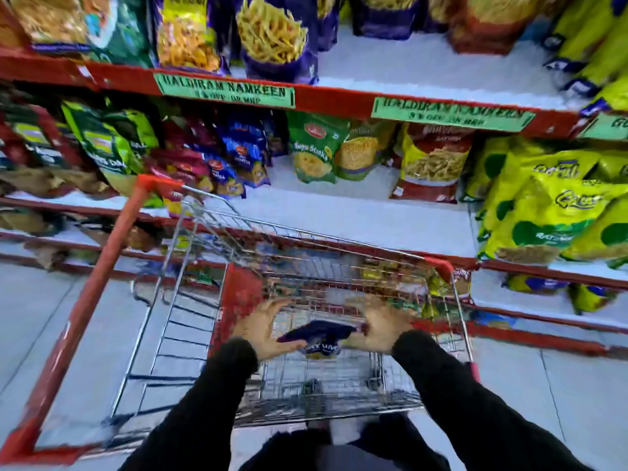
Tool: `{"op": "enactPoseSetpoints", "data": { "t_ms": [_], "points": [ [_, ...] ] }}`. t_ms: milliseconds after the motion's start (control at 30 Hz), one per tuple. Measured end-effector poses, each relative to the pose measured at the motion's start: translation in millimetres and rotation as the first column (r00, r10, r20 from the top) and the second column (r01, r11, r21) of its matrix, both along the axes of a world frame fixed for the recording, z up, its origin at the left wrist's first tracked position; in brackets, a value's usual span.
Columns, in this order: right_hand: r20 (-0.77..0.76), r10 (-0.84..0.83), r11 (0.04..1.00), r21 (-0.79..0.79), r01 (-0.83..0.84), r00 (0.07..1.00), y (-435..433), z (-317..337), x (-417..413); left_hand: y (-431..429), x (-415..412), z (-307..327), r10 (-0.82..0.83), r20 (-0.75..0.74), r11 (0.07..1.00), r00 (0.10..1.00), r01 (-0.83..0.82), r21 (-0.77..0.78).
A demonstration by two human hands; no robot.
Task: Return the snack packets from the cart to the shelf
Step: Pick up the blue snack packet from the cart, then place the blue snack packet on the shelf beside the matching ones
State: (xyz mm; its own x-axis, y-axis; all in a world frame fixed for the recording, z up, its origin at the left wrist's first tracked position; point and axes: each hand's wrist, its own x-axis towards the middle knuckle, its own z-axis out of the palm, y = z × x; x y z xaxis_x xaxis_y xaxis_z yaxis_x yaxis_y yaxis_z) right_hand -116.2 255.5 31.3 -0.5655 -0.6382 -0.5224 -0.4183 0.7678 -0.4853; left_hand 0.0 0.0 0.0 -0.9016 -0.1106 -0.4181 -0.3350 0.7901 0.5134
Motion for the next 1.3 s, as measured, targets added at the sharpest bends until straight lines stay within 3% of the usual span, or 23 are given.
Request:
{"op": "enactPoseSetpoints", "data": {
  "t_ms": [67, 133, 333, 500, 600, 700, 867, 1000, 1167, 1300],
  "points": [
    [0.020, 0.019, 0.990, 0.141, -0.022, 1.000, -3.7, -17.2, 1.2, -3.0, 6.1, -20.9, -0.065, 0.129, 0.998, 0.989, 0.065, 0.005],
    [0.014, -0.034, 0.973, 0.227, 0.030, 0.999, -7.7, -34.8, 4.9, -2.4, 12.3, -42.4, -0.011, 0.250, 0.999, 0.968, 0.021, -0.034],
    [-0.152, -0.067, 0.956, 0.272, 0.107, 0.986, -17.8, -58.6, 4.6, 9.1, -4.7, -45.9, 0.111, 0.233, 0.988, 0.966, -0.082, -0.129],
    [-0.270, -0.146, 0.962, 0.186, 0.201, 0.952, -10.3, -51.0, -1.3, 8.9, -8.1, -38.3, 0.240, 0.066, 0.962, 0.969, -0.228, -0.148],
    [-0.316, -0.263, 0.961, 0.001, 0.278, 0.911, -2.7, -24.3, -8.4, 4.9, -9.6, -21.6, 0.385, -0.118, 0.922, 0.916, -0.388, -0.003],
    [-0.233, -0.407, 0.902, -0.255, 0.349, 0.883, 3.6, 8.9, -16.6, 7.4, -16.6, 10.8, 0.507, -0.223, 0.860, 0.833, -0.471, 0.197],
    [0.035, -0.544, 0.672, -0.580, 0.460, 0.838, 8.0, 70.2, -38.3, 14.6, -48.2, 69.3, 0.656, -0.321, 0.728, 0.683, -0.462, 0.506],
    [0.052, -0.618, 0.454, -0.791, 0.411, 0.784, 7.7, 137.1, -54.5, 19.7, -92.4, 127.3, 0.660, -0.434, 0.730, 0.614, -0.385, 0.565],
    [0.184, -0.657, 0.147, -0.920, 0.364, 0.731, 9.5, 207.7, -101.0, 33.9, -155.8, 217.2, 0.711, -0.532, 0.670, 0.461, -0.214, 0.710],
    [0.346, -0.618, -0.114, -0.928, 0.355, 0.706, 3.2, 273.6, -140.8, 54.5, -203.1, 302.2, 0.782, -0.483, 0.533, 0.393, -0.020, 0.846]
  ]
}}
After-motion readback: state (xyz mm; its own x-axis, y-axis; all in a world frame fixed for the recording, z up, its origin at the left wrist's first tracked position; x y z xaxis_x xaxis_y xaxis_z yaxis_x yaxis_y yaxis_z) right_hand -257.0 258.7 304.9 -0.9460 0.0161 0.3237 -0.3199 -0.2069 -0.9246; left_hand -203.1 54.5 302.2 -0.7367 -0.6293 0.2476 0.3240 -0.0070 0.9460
